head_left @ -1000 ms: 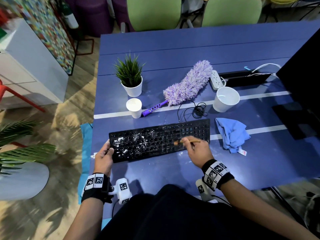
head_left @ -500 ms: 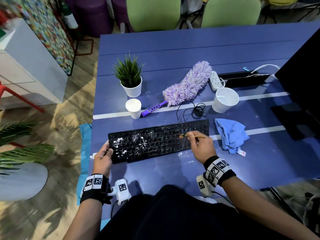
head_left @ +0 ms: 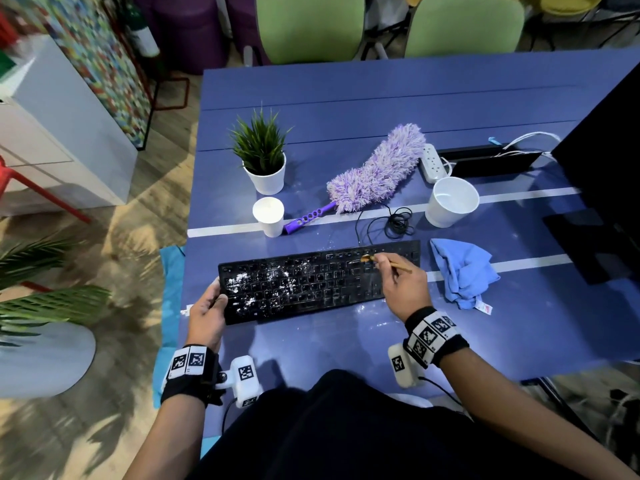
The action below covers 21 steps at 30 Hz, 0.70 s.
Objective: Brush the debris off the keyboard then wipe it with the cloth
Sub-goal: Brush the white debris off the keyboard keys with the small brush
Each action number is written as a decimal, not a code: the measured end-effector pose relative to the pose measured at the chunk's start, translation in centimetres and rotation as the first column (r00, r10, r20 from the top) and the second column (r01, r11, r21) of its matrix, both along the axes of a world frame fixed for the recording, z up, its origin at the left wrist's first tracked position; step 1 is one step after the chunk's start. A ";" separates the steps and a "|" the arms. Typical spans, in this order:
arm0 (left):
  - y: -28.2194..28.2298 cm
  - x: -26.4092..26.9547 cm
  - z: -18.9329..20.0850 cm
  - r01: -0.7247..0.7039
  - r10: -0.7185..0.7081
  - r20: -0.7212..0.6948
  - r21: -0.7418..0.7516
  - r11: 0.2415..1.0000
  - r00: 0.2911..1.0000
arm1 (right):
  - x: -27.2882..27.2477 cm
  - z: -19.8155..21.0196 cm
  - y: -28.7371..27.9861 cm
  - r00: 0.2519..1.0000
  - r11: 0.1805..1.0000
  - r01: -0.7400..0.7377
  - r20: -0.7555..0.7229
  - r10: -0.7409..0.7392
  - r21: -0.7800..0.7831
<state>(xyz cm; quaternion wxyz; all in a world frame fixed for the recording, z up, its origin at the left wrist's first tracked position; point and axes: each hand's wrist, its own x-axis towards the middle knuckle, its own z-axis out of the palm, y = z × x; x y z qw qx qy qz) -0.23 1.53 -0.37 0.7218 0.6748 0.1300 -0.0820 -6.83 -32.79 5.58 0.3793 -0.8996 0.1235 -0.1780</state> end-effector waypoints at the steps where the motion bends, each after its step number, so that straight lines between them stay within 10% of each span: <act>1: 0.0 -0.1 0.0 0.004 -0.004 0.003 0.006 1.000 1.000 | 0.4 0.2 0.1 0.999 0.999 -0.035 -0.038 0.035 -0.025; 17: 0.6 0.1 -0.7 0.002 -0.002 -0.027 0.000 1.000 1.000 | 1.7 1.5 0.9 0.994 0.990 -0.110 0.008 0.109 0.088; 21: 0.6 0.2 -0.8 0.016 -0.016 -0.028 -0.001 1.000 0.999 | 1.9 0.8 0.4 0.987 0.990 -0.038 -0.158 0.016 -0.136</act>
